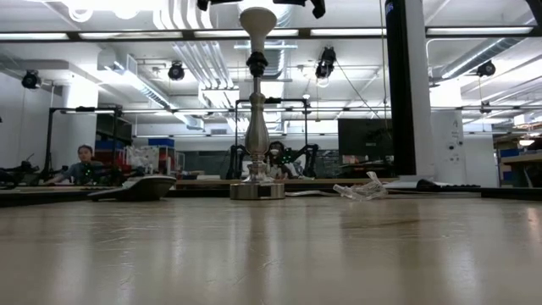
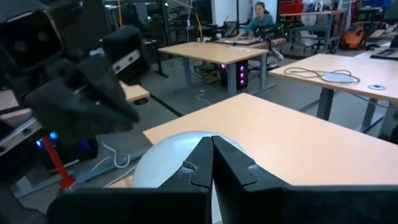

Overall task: Screw lightbulb
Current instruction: Insert the lightbulb into the table lamp

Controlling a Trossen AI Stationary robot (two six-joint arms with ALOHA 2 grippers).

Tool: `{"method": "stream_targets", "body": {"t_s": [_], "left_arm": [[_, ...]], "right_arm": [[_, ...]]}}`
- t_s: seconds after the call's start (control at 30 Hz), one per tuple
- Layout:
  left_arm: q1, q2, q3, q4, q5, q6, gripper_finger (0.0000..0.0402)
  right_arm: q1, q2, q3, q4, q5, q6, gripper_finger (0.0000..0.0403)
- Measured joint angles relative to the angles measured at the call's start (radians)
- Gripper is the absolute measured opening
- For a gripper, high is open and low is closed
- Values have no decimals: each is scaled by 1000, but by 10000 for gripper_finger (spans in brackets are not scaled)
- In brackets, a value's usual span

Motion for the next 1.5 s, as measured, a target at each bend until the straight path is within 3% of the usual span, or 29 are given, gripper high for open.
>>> {"method": "stream_targets", "body": {"t_s": [0.83,1.5], "left_arm": [[-15,31,-8,-51,-6,8,20],[-2,33,-7,-49,-114,16,20]], "right_arm": [[-1,55,-10,19,-45,5,0],[13,59,-11,14,-116,73,0]]}}
